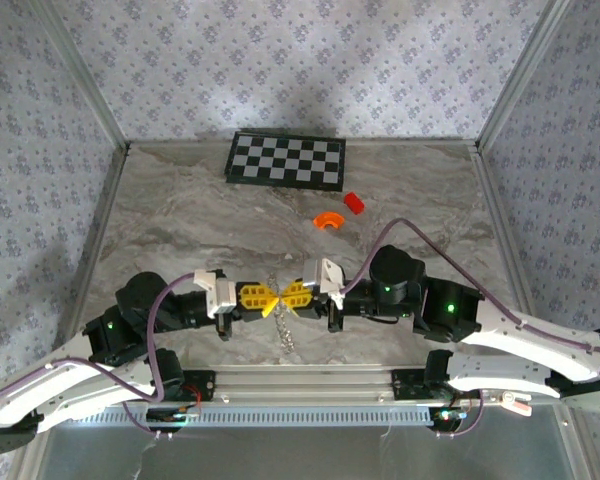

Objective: Put the keys on the keyring

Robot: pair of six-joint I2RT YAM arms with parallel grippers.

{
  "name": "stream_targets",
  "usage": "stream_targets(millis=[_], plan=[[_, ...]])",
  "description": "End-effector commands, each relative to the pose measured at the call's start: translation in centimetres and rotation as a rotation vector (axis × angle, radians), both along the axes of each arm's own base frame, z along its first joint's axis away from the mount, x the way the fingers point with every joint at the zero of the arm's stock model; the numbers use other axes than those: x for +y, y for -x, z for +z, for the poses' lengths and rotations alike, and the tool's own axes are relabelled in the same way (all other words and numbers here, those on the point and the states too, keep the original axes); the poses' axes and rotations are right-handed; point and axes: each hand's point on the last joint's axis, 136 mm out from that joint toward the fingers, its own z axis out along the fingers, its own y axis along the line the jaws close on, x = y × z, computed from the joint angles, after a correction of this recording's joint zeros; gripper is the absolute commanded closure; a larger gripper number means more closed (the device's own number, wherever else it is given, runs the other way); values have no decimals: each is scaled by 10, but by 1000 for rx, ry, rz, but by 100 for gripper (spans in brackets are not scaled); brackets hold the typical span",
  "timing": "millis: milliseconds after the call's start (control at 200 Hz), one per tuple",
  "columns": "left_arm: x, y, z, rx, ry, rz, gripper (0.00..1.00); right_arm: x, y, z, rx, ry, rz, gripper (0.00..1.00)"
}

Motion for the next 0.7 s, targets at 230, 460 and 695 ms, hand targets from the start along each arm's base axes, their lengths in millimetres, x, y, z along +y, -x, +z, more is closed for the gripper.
stream_targets(millis=[230,460,695], plan=[[2,-8,11,-27,-36,53,94,-4,-8,18,4,-5,-57,100],[19,-21,15,-57,-103,163,67,-16,-17,14,-53,90,-143,100],[15,-19,16,-39,-164,137,62,-23,-17,12,-109,219,-162,100]])
